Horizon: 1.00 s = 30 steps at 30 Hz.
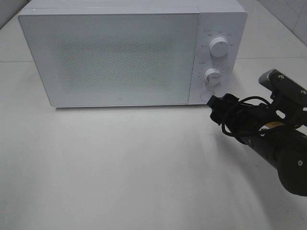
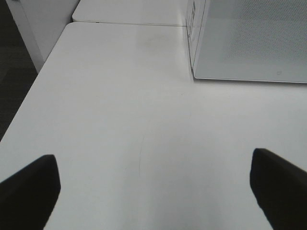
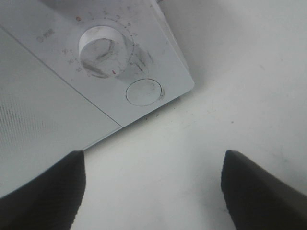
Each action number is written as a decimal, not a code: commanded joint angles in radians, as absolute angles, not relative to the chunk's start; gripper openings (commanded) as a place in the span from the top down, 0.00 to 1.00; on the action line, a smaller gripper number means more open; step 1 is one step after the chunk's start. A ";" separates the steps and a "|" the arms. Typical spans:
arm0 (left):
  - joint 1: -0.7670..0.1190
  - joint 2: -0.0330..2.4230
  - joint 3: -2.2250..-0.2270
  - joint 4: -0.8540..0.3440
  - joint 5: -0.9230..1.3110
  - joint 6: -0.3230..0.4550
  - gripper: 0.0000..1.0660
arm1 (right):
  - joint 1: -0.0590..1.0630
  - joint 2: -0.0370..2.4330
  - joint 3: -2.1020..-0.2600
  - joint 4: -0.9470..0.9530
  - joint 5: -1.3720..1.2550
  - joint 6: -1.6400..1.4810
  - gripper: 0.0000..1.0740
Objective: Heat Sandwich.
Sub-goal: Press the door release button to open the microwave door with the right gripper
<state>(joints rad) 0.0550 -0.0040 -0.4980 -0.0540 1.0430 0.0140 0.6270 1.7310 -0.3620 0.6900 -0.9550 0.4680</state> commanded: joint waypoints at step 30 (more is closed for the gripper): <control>0.058 -0.032 -0.495 -0.063 1.035 0.014 0.05 | 0.630 1.728 -0.361 0.607 -0.952 1.352 1.00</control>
